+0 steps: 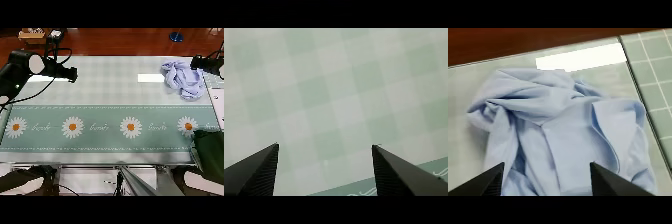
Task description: Fold the shirts.
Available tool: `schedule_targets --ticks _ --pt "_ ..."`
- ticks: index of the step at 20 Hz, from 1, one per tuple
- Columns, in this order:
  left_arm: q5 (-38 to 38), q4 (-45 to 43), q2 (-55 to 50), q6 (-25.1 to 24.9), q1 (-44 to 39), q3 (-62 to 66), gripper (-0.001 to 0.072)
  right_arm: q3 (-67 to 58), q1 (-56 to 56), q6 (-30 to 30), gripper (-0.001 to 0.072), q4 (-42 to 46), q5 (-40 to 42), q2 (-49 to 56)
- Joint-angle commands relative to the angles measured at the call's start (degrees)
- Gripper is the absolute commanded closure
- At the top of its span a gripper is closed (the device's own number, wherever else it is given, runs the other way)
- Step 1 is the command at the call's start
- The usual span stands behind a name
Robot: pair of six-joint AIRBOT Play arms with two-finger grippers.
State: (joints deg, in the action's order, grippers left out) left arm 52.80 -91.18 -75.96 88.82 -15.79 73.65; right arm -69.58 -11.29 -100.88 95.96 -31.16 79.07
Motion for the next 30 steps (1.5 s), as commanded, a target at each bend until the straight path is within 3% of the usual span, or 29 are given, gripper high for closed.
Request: schedule_targets --ticks 1,11,15,20,21,25,30 --pt "-0.26 0.15 -0.02 0.0 0.07 0.02 0.0 -5.09 -4.07 -1.64 0.0115 -2.12 -1.81 9.49" --pt "-0.33 2.82 -0.04 0.0 0.04 0.02 0.0 -6.29 -10.01 -1.73 0.0115 -2.21 -1.68 19.15" --pt "-0.33 4.2 -0.04 -0.02 0.07 0.02 -0.0001 -6.29 -9.97 2.58 0.0138 -16.28 -1.62 22.67" --pt "-0.33 4.2 0.0 -0.02 0.07 0.02 0.0 -7.17 -10.03 13.88 0.0629 -34.58 -3.39 23.1" --pt "-0.31 4.2 0.24 -0.02 0.07 0.04 0.0 -8.55 -10.03 15.32 0.0687 -36.41 -5.46 22.47" --pt "0.35 4.26 3.56 0.0 0.04 3.45 0.0 -15.28 -9.97 23.28 0.0688 -39.08 -14.86 14.43" --pt "0.33 8.04 11.63 0.0 0.04 12.85 0.0 -20.72 -9.97 26.21 0.0688 -45.03 -23.04 -4.35"
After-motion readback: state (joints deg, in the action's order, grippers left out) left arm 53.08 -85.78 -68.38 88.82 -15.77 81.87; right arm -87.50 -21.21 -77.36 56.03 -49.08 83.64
